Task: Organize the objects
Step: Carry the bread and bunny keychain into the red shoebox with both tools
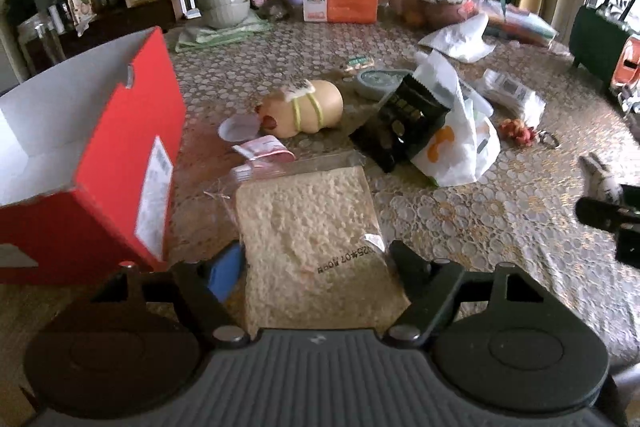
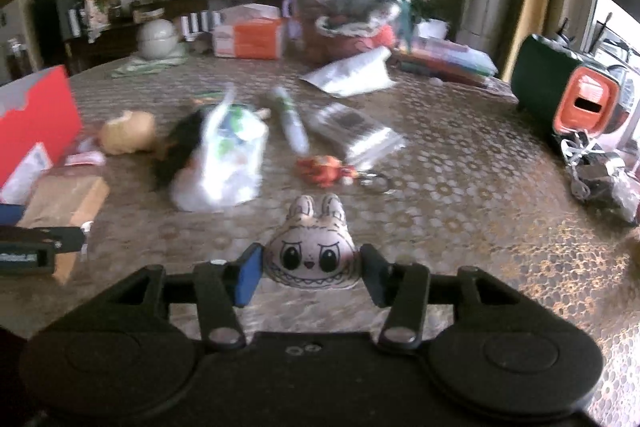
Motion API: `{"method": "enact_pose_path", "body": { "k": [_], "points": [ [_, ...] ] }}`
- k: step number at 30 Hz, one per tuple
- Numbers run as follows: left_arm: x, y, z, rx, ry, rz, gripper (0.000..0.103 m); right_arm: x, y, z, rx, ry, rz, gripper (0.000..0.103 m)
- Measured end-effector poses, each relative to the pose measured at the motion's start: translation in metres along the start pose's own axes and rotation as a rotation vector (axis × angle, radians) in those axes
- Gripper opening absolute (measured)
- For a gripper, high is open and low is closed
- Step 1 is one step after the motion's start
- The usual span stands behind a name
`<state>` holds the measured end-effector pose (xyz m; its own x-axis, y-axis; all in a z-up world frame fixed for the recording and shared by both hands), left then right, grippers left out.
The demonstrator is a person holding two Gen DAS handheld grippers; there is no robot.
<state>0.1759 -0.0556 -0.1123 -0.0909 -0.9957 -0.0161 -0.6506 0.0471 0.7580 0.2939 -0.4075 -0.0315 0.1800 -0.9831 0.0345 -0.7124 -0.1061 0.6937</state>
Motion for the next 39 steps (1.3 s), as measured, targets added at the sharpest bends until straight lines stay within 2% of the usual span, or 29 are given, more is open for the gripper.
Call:
{"method": "enact_pose_path", "body": {
  "k": [9,12,17,20,29,39],
  "points": [
    [-0.028,0.051,0.010,0.060,0.041,0.033,0.078,-0.060,0.045,-0.005,0.007,0.034,-0.131,0.052],
    [-0.039,0.066,0.013,0.071,0.056,0.042,0.078,-0.082,0.056,-0.006,-0.018,0.039,-0.199,0.052],
    [-0.062,0.088,0.015,0.089,0.080,0.049,0.078,-0.118,0.073,-0.012,0.005,0.113,-0.237,0.052],
    [-0.077,0.100,0.014,0.112,0.084,0.041,0.078,-0.134,0.077,-0.019,-0.003,0.112,-0.278,0.052],
    [-0.130,0.125,-0.001,0.169,0.096,0.017,0.078,-0.191,0.087,-0.056,0.041,0.205,-0.326,0.052],
    [-0.206,0.117,-0.027,0.153,0.132,-0.060,0.078,-0.257,0.064,-0.096,0.063,0.315,-0.310,0.052]
  ]
}}
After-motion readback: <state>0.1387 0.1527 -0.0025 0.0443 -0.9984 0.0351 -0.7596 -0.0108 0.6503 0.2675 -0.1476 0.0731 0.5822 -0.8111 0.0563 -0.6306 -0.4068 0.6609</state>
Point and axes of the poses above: each gripper's, at about its wrist camera, not at the fingertips, and y roughly against the way its jaws point, x to its right, z to its underside, the point moved 5 cm from there along -y, roughly the way its jaws point, and after that the axes turned 1 degree about y, right-handed, at the moved point
